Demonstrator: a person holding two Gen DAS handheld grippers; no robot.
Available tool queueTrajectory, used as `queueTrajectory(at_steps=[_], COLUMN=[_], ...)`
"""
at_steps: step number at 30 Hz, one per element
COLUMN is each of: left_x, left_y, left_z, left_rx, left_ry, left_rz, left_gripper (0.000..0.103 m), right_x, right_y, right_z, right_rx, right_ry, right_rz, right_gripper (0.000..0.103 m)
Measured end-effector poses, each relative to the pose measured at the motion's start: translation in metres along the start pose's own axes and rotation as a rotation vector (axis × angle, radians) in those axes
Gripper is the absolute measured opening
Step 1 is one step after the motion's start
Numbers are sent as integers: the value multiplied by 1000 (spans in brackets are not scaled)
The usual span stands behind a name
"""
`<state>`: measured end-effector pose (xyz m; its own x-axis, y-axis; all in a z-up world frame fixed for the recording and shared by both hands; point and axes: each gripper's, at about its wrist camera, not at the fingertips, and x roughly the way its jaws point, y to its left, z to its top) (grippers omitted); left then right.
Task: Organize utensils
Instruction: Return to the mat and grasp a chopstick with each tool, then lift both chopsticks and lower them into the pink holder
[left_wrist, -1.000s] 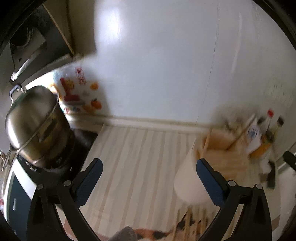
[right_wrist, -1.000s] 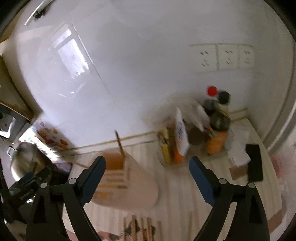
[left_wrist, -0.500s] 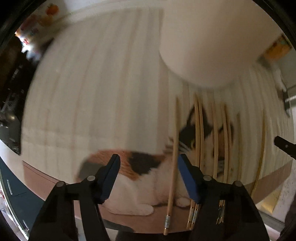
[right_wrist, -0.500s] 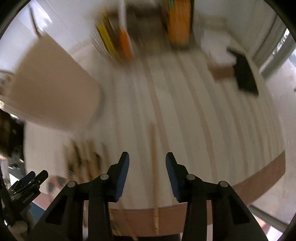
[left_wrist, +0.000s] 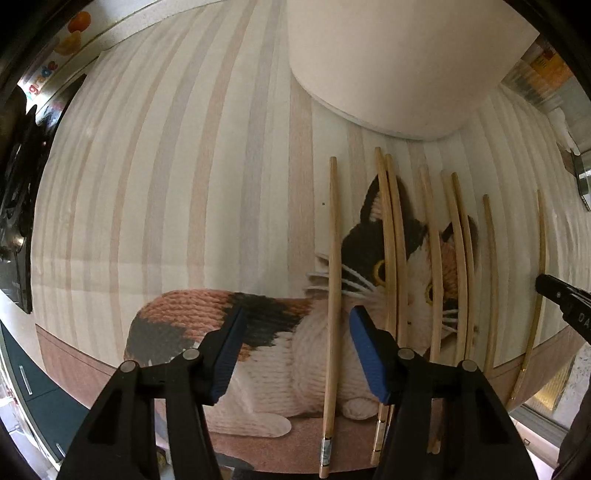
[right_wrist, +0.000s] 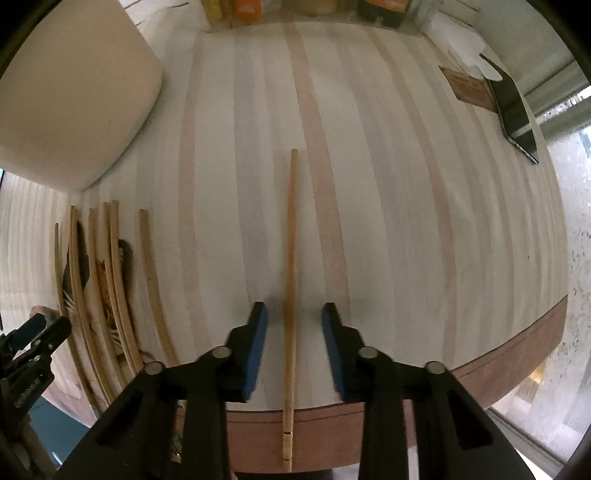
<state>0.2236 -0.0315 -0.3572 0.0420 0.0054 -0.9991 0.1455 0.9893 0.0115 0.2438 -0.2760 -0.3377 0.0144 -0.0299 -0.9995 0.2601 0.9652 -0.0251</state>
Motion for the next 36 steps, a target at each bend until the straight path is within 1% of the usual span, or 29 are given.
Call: queueTrajectory(at_steps=[1,2,7,10,11,12,13,15,18,19,21,22,25,27,31,34,36], left_x=[1,4,10,7,7,7,6,5,5,5,5,6,6,6,5,3,4], left_y=[0,3,9,13,13,12,10,7,8,9,12,13,19,23,29,30,31], left_z=[-1,-2,-1,1,1,2,3,5,7,9,11,13,19,21,26,29,32], left_rx=[-1,-3,-13,-6,-4,-4,1,11,14,15,14,10,2,3,1,-11,1], left_ry=[1,1,2,-4,-9,-13,-18,-29,-30,-32,-35,-36,-37,-36,-33,-28,-22], left_rz=[-1,-2,-5,-4,-15,-21,-19,-13,-9,-2,5,7,15,14,13,3,6], left_gripper=[54,54,54,53,47,38,33,6,4,4,4,4,4,4,5,5,5], right_x=[-1,-1,-4,-5,-5,-5,-5,-6,-6,-4,-4,-4,-3,-3,-2,-1,0], right_y=[2,4,22,32,33,36,37,38,35,28,30,33,30,29,30,33,35], right_z=[-2,-4,-23,-37,-40,-42,-46,-52,-48,-38,-39,-22,-12,-9,-6,-4,0], right_rx=[-4,-11,-62,-97,-102,-105,-109,-105,-109,-110,-105,-102,-88,-85,-104,-108,-115], right_ry=[-1,1,20,7,5,5,7,13,20,23,24,25,16,14,20,42,60], right_rz=[-3,-8,28,3,-2,-4,-5,1,1,1,2,3,17,27,19,13,5], right_gripper=[7,7,7,7,7,7,7,7,7,7,7,7,7,7,7,7,8])
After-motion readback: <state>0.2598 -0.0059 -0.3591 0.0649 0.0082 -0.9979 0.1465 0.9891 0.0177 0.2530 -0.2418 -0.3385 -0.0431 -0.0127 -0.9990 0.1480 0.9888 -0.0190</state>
